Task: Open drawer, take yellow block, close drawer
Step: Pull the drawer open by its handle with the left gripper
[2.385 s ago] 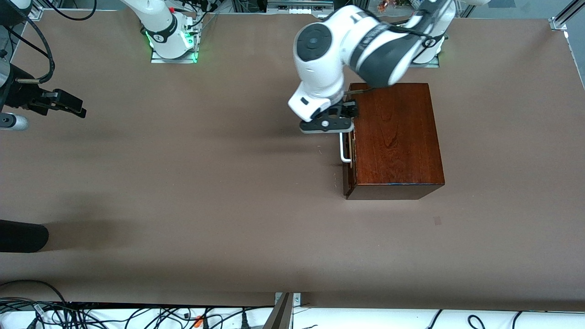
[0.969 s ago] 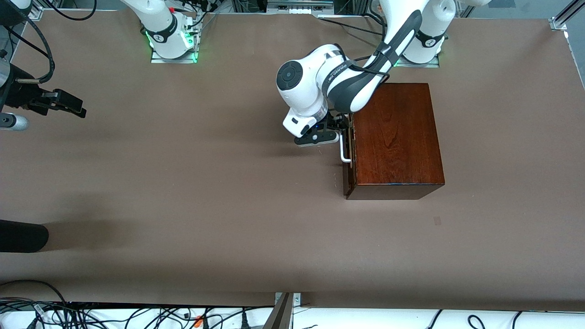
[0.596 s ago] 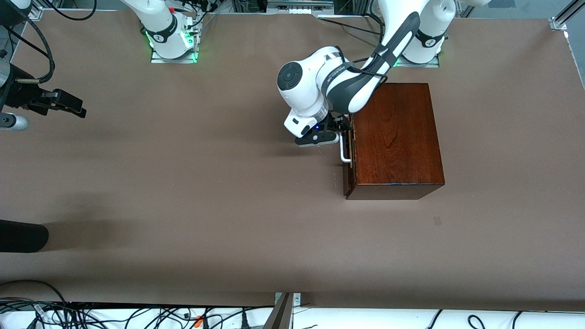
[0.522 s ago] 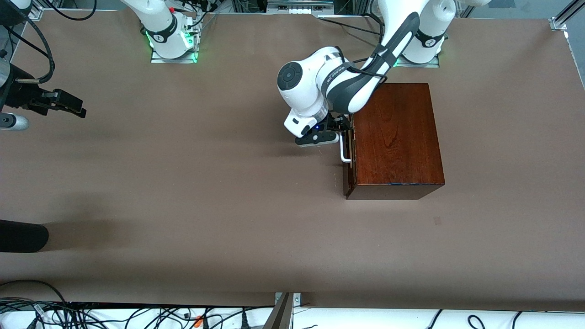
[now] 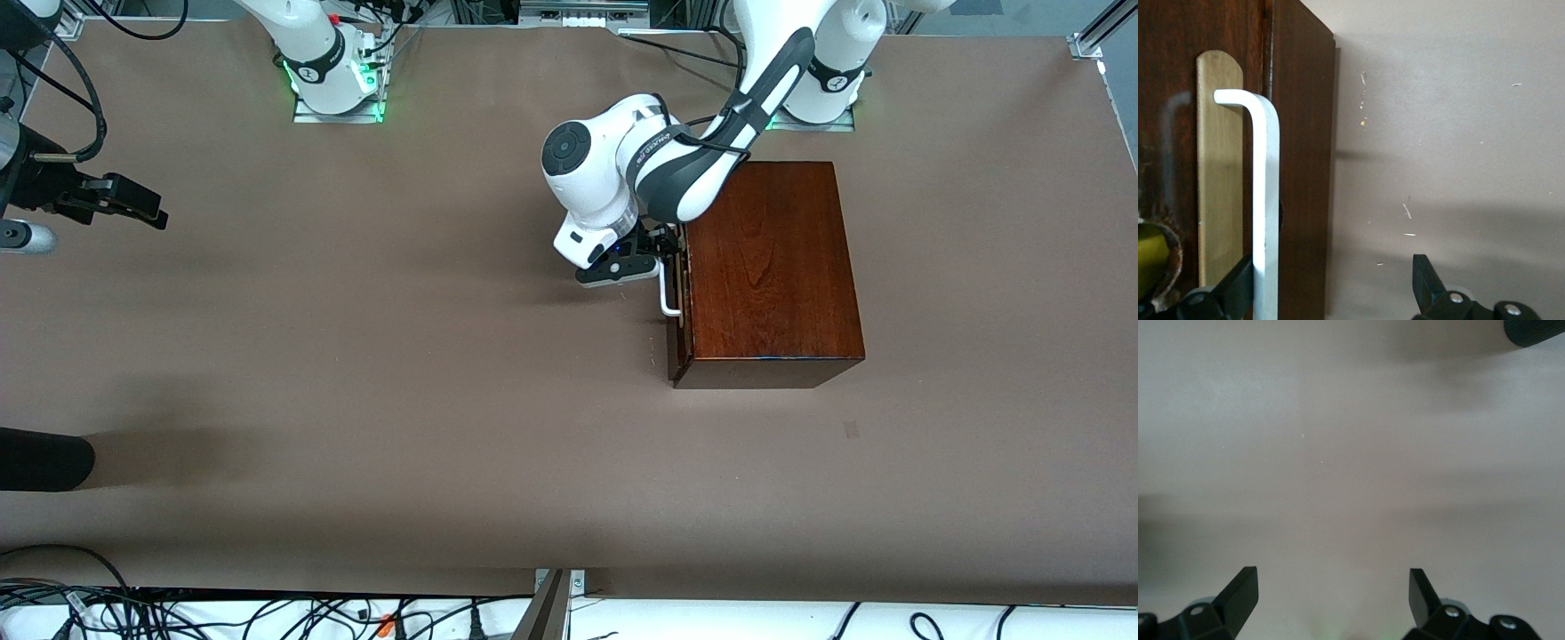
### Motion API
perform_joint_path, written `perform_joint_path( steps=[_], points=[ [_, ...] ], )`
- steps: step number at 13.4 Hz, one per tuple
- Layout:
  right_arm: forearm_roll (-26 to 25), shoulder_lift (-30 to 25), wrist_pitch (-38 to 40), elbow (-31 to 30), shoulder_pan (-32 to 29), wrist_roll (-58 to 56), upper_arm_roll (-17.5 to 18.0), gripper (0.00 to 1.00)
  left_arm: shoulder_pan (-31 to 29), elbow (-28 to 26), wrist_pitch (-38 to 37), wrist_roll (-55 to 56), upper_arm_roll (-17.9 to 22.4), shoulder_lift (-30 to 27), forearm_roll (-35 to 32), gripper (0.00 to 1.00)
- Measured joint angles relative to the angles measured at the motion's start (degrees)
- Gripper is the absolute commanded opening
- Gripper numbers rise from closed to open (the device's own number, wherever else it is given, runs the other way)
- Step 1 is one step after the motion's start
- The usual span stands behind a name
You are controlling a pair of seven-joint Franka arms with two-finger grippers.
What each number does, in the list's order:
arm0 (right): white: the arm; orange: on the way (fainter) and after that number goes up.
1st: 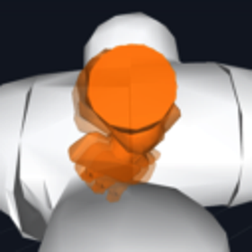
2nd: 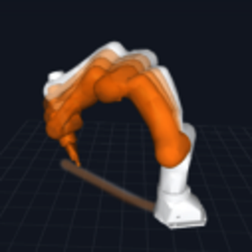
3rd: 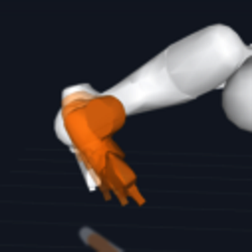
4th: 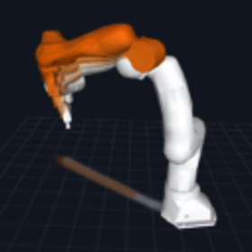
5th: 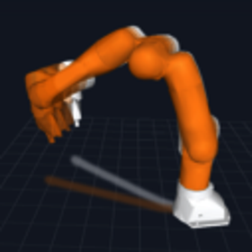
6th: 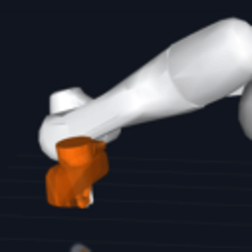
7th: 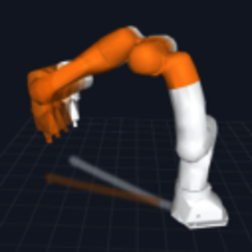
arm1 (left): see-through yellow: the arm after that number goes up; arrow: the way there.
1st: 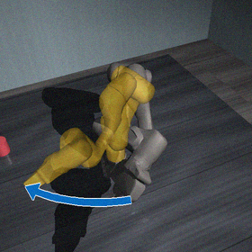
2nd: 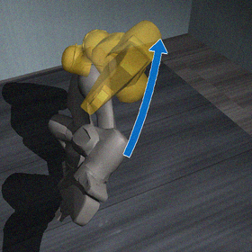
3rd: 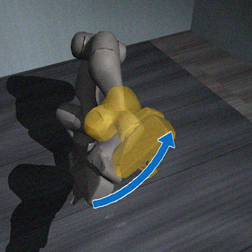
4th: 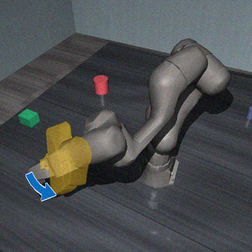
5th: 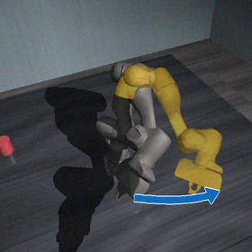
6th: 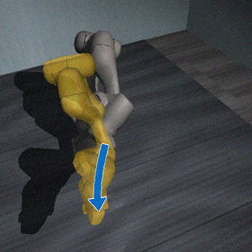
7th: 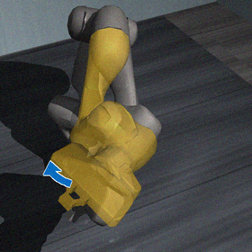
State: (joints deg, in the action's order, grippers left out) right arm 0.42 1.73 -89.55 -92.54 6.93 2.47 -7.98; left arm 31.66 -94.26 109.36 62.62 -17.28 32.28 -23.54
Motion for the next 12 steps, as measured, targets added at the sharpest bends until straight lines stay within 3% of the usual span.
perform_joint_path(
  steps=[12],
  points=[
    [0.00, 0.00, 0.00, 0.00, 0.00, 0.00, 0.00, 1.00, 1.78, 0.12, 8.89, 4.36, -0.04, 0.20, 0.82, 1.00]
  ],
)
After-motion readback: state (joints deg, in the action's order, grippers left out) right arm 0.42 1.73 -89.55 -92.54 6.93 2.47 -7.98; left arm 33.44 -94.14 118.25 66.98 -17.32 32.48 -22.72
